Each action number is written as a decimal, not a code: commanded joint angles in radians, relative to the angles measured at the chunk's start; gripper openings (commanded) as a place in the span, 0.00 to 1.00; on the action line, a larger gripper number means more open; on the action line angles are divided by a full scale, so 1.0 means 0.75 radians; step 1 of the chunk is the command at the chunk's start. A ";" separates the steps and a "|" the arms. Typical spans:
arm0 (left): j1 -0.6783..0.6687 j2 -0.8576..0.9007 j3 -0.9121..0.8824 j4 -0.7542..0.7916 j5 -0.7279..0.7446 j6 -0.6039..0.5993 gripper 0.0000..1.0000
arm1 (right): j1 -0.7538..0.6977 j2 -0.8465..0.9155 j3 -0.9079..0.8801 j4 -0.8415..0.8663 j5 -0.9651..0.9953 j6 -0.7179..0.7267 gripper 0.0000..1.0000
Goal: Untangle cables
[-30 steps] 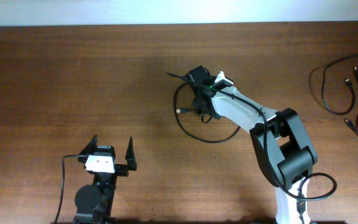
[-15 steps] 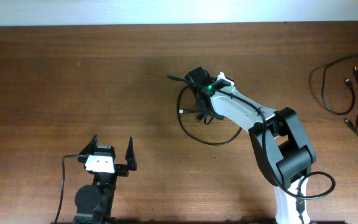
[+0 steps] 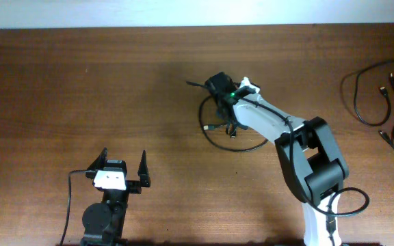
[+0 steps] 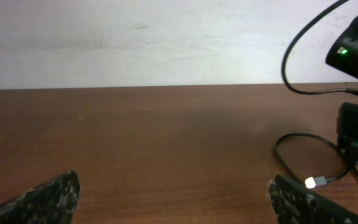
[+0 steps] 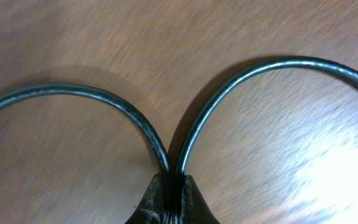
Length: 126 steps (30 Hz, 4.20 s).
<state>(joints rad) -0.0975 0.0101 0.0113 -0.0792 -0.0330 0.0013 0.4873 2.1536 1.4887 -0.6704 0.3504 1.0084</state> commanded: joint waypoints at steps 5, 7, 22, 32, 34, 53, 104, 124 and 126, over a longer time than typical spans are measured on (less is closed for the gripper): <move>0.008 -0.007 -0.003 -0.007 0.005 0.020 0.99 | -0.481 0.084 -0.038 0.069 0.147 -0.272 0.04; 0.008 -0.007 -0.003 -0.007 0.005 0.020 0.99 | -0.635 0.084 -0.038 0.106 0.145 -0.318 0.04; 0.008 -0.007 -0.003 -0.007 0.005 0.020 0.99 | -1.301 0.079 -0.001 0.263 -0.247 -0.757 0.17; 0.008 -0.007 -0.003 -0.007 0.005 0.020 0.99 | -1.122 -0.309 0.156 -0.087 -0.452 -0.981 0.42; 0.008 -0.007 -0.003 -0.007 0.005 0.020 0.99 | -1.091 -0.424 0.156 -0.145 -0.452 -0.980 0.43; 0.008 -0.007 -0.003 -0.007 0.005 0.020 0.99 | -0.527 -1.085 0.156 -0.819 -0.452 -0.981 0.99; 0.008 -0.007 -0.003 -0.007 0.005 0.020 0.99 | -0.528 -2.215 -1.588 1.154 -0.572 -0.950 0.99; 0.008 -0.007 -0.003 -0.007 0.006 0.020 0.99 | -0.529 -2.859 -1.978 0.937 -0.415 -0.967 0.99; 0.008 -0.007 -0.003 -0.007 0.005 0.020 0.99 | -0.532 -2.868 -1.978 0.848 -0.416 -0.996 0.99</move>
<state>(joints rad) -0.0975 0.0101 0.0113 -0.0788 -0.0330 0.0013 0.0860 0.0170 0.0105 0.0036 0.0189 0.2806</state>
